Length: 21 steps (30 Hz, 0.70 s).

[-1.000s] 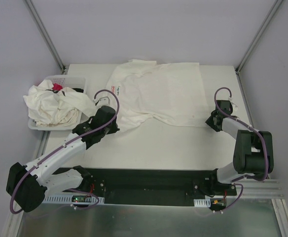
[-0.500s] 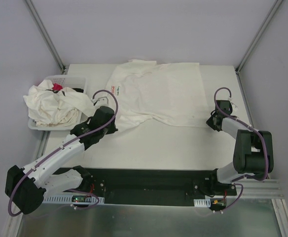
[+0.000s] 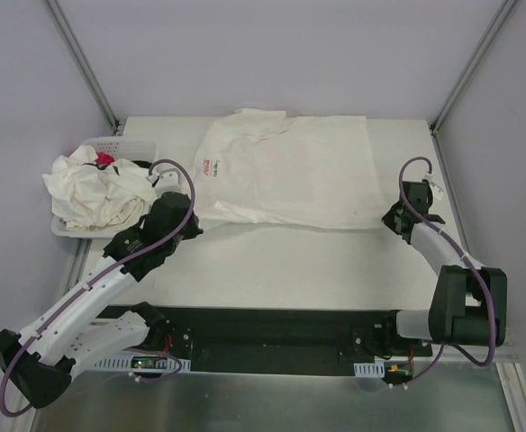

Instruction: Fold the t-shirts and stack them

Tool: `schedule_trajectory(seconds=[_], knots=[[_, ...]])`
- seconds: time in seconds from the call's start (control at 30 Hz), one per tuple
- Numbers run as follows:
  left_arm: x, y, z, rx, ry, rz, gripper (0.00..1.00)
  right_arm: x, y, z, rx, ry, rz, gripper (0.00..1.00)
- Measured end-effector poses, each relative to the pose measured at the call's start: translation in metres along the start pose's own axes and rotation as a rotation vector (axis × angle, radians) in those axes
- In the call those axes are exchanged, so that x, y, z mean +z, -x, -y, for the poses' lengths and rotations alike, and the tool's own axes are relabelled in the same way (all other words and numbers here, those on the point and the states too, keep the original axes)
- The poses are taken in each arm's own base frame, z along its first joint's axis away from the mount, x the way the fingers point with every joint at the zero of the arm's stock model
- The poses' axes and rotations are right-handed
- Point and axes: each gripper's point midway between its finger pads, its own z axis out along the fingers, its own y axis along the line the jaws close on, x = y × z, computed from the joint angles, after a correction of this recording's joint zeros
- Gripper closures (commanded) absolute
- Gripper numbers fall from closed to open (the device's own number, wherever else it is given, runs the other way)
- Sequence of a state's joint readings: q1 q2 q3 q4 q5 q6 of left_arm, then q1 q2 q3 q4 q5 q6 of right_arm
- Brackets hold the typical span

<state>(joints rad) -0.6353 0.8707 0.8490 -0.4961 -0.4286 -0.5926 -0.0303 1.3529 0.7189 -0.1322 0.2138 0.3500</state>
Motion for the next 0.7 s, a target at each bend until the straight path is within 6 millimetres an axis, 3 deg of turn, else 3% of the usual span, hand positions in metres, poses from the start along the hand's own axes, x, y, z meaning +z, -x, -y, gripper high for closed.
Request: schedule_trajectory(seconds=[0.4,0.7], knots=[[-0.017,0.001,-0.011,0.008,0.016,-0.002,1.0,-0.029,0.001,0.011,-0.025,0.008,0.03,0.99],[-0.033,0.018,-0.014,-0.004,0.011,0.045,1.0,-0.04,0.005,0.011,-0.026,0.022,0.05,0.99]])
